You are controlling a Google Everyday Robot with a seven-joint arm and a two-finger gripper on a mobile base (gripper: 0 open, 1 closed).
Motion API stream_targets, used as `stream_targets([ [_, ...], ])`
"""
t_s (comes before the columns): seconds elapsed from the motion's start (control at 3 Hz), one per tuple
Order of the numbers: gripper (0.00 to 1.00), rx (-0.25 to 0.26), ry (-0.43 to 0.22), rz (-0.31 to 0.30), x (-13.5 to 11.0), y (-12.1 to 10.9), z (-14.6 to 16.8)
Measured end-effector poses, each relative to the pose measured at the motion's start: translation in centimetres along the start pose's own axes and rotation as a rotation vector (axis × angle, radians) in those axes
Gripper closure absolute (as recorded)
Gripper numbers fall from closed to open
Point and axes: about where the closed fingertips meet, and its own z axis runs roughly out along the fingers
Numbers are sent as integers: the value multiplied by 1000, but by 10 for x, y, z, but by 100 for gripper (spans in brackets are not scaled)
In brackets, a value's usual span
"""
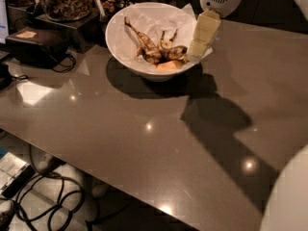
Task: Pick banana from white bowl
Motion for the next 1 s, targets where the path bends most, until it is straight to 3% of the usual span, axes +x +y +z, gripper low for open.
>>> stream_targets([
  [0.33, 0, 28, -34, -2, -12, -8, 0],
  [1.0, 0, -20, -78, 26, -38, -19, 17],
])
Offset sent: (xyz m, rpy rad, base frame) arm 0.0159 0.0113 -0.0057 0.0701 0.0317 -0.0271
